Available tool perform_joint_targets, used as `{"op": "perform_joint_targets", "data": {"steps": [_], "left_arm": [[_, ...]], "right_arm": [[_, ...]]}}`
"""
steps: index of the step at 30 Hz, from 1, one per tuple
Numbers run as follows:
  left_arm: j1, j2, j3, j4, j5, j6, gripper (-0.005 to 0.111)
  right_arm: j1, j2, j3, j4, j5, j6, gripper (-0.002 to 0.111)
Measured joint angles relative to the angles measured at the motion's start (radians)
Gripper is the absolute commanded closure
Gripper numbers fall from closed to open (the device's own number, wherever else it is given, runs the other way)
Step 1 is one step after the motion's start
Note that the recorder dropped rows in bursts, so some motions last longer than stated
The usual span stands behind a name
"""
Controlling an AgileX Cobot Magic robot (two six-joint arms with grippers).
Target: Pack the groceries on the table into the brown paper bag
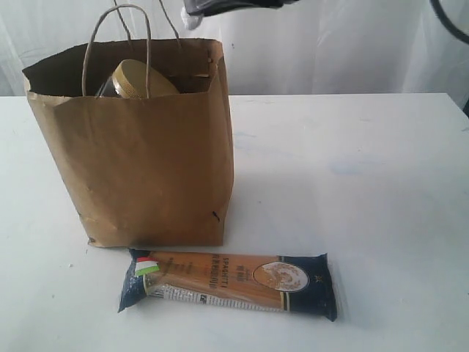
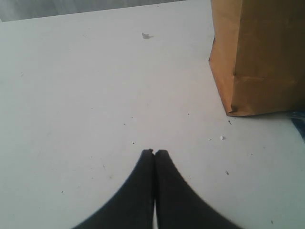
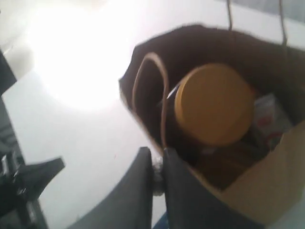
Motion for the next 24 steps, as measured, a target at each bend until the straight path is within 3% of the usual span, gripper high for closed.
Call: {"op": "perform_joint_targets", "data": {"steps": [3,6,11,18,24], "left_arm": [[0.000,0.000,0.000,0.000,0.000,0.000,0.107],[0.000,0.000,0.000,0.000,0.000,0.000,0.107],[0.000,0.000,0.000,0.000,0.000,0.000,0.107],[0.000,0.000,0.000,0.000,0.000,0.000,0.107],[0.000,0.000,0.000,0.000,0.000,0.000,0.107]], "right_arm": [[0.004,0.079,0.000,0.000,-0.205,-0.011,0.108],[0.004,0.123,0.000,0.000,-0.267,-0.011,0.108],[0.004,0.190,0.000,0.000,-0.273,-0.011,0.106],[0.006,0.239,0.000,0.000,-0.229,-0.027,0.092],[0.010,0.245,0.000,0.000,-0.217,-0.056,0.090]]}}
